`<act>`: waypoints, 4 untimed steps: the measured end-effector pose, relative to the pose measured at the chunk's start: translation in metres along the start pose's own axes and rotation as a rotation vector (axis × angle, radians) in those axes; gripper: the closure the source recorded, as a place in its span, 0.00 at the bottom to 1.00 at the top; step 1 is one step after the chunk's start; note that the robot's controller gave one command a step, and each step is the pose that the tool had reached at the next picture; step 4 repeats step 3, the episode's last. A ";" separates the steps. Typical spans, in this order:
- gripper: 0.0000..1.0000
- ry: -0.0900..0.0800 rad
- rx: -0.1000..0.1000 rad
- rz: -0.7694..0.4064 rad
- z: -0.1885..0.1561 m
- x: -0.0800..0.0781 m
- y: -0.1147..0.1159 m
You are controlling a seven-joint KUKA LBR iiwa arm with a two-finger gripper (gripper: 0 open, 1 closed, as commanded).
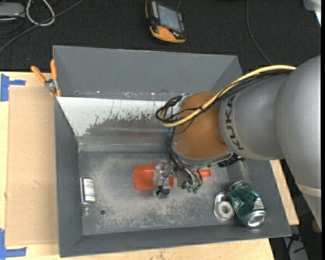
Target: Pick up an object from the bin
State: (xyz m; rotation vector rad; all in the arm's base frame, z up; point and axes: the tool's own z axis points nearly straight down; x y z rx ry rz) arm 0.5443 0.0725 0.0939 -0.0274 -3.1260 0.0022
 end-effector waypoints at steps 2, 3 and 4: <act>1.00 0.004 0.001 -0.030 -0.073 0.026 -0.015; 1.00 -0.002 -0.001 -0.031 -0.139 0.010 -0.007; 1.00 -0.002 -0.001 -0.031 -0.139 0.010 -0.007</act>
Offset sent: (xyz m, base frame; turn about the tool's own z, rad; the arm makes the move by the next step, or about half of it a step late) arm -0.0254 -0.0145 0.0730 -0.0321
